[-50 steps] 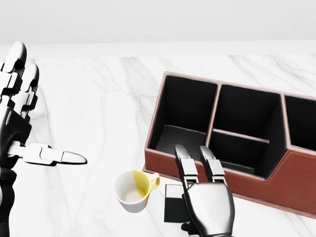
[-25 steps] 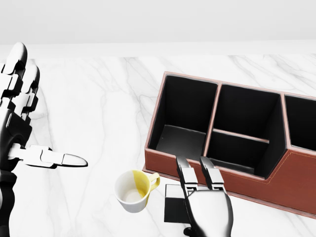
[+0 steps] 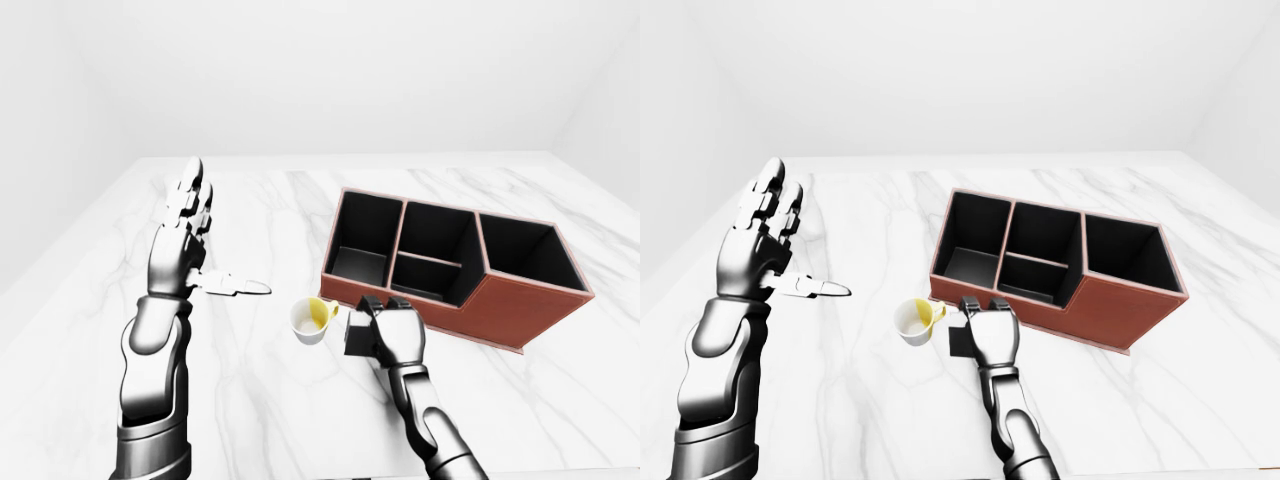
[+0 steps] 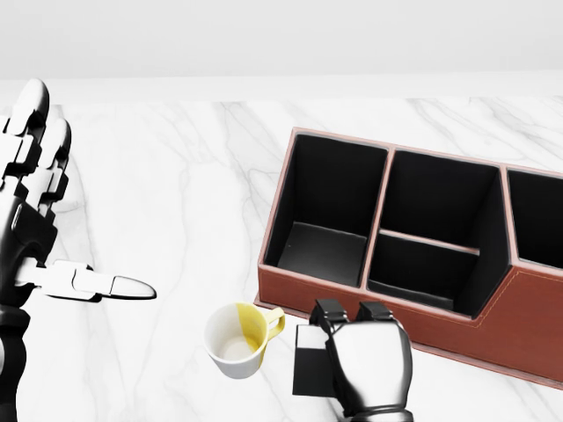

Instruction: Pick up the book and place it in the caddy.

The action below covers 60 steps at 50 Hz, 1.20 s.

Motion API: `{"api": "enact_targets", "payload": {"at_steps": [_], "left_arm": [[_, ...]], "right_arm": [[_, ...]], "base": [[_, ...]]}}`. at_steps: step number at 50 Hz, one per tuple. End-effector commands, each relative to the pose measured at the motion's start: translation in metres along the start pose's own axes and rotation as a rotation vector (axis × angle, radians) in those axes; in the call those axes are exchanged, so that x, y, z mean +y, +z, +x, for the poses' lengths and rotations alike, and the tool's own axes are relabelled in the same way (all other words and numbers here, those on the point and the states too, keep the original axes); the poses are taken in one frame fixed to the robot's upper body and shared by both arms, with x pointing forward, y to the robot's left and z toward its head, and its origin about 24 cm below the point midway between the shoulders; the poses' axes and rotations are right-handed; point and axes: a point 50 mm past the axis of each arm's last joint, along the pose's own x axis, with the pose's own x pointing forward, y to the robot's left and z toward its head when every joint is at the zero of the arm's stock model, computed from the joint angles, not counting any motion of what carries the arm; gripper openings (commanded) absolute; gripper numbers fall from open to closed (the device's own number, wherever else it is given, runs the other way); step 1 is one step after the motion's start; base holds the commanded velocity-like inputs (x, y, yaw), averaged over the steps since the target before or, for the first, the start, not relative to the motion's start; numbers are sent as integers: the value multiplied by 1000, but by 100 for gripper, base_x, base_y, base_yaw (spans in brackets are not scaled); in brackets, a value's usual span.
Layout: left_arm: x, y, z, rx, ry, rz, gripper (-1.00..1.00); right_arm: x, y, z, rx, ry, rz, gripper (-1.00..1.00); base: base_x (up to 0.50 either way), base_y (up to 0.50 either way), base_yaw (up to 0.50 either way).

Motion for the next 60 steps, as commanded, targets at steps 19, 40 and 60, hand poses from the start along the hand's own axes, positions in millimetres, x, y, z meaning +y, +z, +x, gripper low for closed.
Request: {"api": "enact_targets", "payload": {"at_steps": [19, 40, 60], "left_arm": [[0, -4, -2, 16, 3, -5, 100], [2, -2, 0, 9, 5, -2, 100], [0, -5, 1, 19, 3, -11, 100]], "right_arm": [[8, -10, -9, 49, 68, 24, -100], [-70, -13, 4, 49, -60, 14, -100], [-124, -4, 6, 24, -125, 0, -100]], "base": [[0, 0, 0], [0, 0, 0], [0, 0, 0]]}}
